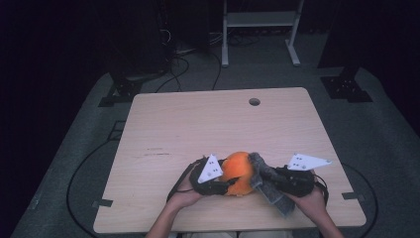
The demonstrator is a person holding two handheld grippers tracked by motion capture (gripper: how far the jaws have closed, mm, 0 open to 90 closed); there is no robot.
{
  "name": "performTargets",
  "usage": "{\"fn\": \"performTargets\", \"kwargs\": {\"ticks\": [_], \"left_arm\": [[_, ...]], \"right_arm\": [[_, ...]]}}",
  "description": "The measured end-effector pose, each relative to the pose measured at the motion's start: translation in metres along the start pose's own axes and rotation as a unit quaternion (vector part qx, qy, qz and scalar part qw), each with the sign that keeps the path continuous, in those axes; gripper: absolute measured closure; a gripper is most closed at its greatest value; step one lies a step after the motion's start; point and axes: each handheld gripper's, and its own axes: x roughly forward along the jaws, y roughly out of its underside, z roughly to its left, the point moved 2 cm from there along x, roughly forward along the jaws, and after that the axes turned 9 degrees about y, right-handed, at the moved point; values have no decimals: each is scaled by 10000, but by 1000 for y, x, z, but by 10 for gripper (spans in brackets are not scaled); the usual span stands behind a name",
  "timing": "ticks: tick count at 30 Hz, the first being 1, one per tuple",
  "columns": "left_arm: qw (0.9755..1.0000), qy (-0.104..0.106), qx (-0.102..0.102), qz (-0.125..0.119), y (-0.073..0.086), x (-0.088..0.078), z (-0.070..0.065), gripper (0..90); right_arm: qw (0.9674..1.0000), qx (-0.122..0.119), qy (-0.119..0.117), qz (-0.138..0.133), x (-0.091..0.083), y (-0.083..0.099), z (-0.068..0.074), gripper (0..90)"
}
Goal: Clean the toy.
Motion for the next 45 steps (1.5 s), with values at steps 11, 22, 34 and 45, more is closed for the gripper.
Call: {"fn": "performTargets", "kwargs": {"ticks": [11,22,34,45], "left_arm": [[9998,131,-167,51,17,2,-1,318],[9996,280,-12,32,17,1,-4,297],[9996,263,61,77,16,3,-6,299],[9995,319,0,41,13,4,-5,298]], "right_arm": [[9954,267,433,814,20,28,-30,742],[9988,-2,177,464,18,16,-13,739],[9991,-95,115,390,20,2,3,735],[9989,185,12,421,15,1,-14,742]]}}
